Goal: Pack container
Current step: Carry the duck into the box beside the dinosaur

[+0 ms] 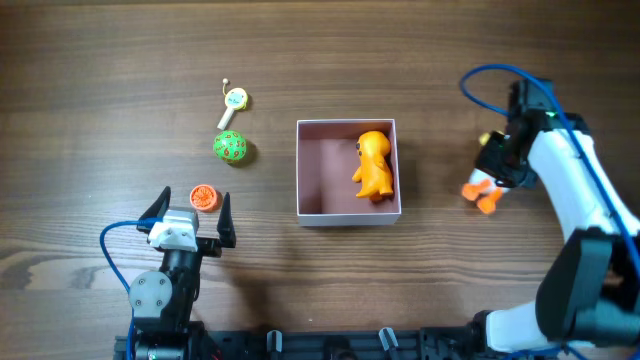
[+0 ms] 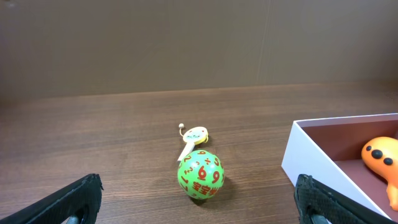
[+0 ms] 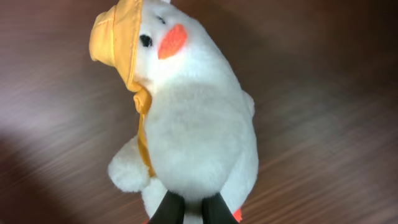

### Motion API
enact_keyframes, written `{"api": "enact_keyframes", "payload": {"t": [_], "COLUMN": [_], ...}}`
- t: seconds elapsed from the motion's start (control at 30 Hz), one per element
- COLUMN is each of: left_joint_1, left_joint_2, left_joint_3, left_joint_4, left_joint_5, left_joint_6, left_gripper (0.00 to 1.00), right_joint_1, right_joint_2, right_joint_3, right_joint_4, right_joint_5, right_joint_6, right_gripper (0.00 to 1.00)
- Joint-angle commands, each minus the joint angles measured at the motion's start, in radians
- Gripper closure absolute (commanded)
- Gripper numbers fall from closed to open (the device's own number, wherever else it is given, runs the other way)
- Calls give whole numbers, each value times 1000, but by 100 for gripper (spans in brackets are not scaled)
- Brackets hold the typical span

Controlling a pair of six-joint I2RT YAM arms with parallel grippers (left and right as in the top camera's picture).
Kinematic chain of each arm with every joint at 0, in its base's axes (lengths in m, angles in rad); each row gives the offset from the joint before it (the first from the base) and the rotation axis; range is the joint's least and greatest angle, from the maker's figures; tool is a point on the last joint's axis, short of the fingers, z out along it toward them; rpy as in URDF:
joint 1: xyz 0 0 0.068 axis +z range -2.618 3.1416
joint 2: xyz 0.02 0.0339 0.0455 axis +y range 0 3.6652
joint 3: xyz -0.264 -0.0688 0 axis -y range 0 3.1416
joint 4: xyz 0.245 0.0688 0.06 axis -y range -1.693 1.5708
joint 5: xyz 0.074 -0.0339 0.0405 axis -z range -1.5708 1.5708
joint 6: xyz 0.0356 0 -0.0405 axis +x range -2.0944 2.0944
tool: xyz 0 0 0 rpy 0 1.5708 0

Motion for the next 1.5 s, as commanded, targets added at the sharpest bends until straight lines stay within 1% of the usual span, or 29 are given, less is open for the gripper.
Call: {"api": "enact_keyframes", "payload": {"t": [0.0,0.13,0.27,0.4,0.5,0.6,0.8,0.87,1.07,1.47], "left_joint_1": [-4,-4,-4,-4,-4,-4,-4,-4,-4,-4], "left_joint_2": [-7,-7,-7,-7,-7,-7,-7,-7,-7,-7], "left_joint_3": [-8,-8,-8,-8,-8,-8,-8,-8,-8,-8], "left_joint_4": [1,1,1,1,1,1,1,1,1,1], "left_joint_5": [-2,-2,-2,-2,-2,-2,-2,-2,-2,-2], "left_joint_6": [20,20,20,20,20,20,20,20,20,20], "left_gripper": [0,0,0,0,0,0,0,0,0,0], "right_joint_1": [150,320,444,567,661,718,786,797,797,797], "right_joint_2": [-179,-315,-369,-333,-260,-166,16,39,52,77], "right_joint_3": [114,185,189,189,189,189,189,189,188,187], "right_joint_4": [-14,-54,-47,-2,48,69,121,149,147,142], "right_joint_5": [-15,28,20,-7,-3,-2,-6,-12,-26,-40], "right_joint_6": [-83,-43,27,85,132,191,227,247,314,313], "right_gripper": [96,96,96,96,96,96,96,96,96,96]}}
